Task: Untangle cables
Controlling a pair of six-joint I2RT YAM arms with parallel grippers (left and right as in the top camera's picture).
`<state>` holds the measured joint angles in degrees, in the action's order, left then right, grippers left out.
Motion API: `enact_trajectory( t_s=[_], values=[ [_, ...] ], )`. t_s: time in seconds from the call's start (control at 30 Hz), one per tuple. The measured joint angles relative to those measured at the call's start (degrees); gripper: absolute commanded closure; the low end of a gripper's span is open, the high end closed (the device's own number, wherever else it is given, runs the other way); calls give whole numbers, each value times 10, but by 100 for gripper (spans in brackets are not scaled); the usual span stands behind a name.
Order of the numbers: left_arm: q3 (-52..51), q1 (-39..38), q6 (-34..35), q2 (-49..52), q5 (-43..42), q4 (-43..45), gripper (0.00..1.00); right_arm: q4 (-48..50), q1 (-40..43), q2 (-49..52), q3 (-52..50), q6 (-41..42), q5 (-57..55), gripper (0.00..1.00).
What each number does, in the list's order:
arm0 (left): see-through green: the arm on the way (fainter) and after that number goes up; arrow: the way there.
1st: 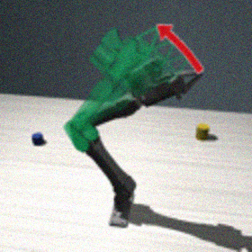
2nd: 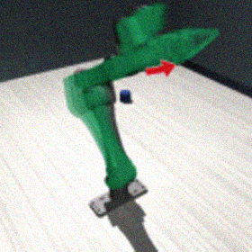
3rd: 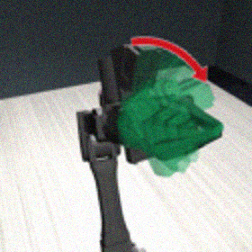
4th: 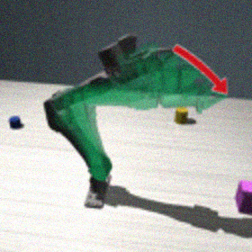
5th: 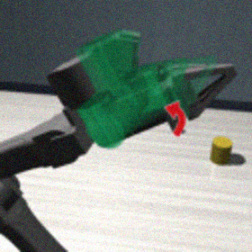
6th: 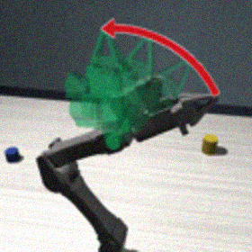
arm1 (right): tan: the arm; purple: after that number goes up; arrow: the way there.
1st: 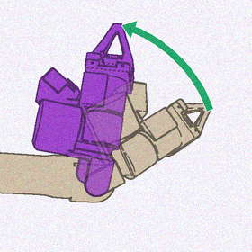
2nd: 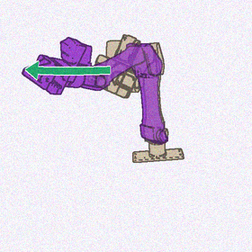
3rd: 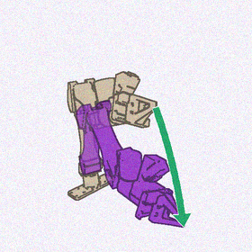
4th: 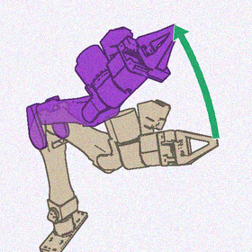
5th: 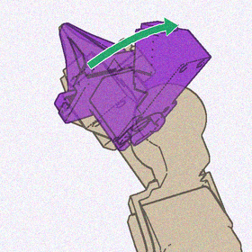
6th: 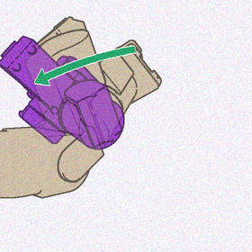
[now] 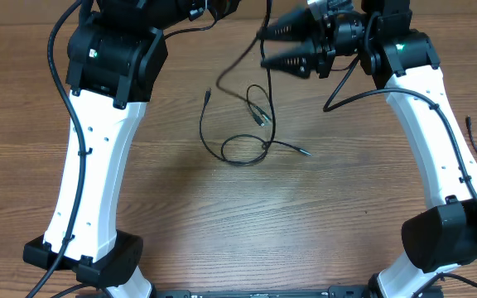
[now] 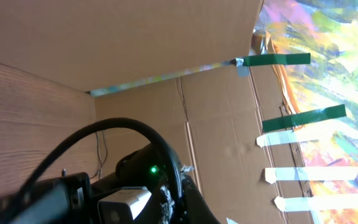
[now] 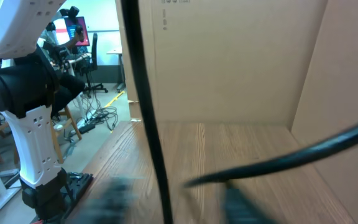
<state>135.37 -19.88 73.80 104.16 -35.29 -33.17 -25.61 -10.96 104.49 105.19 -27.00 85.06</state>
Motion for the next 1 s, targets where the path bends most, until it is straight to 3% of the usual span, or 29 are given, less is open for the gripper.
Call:
enact_trajectory(
  t_s=[0.17,0.53,0.57,0.63,0.67,0.77,0.83,1.0],
  values=[
    [0,-2,0,0,0,0,96,17,-8,0,0,2,-1,18],
    [0,-28,9,0,3,2,96,28,-21,0,0,37,-83,16],
    [0,-28,10,0,4,2,96,31,-21,0,0,39,-89,29],
    [0,-30,11,0,4,2,96,34,-21,0,0,43,-95,86],
    [0,-32,11,0,4,2,94,35,-21,0,0,45,-97,96],
    [0,-37,13,0,4,2,77,37,-21,0,0,47,-104,96],
    [0,-38,12,0,3,2,75,37,-21,0,0,53,-106,96],
    [0,-30,9,0,-21,2,57,37,-10,0,0,58,-110,96]
  ],
)
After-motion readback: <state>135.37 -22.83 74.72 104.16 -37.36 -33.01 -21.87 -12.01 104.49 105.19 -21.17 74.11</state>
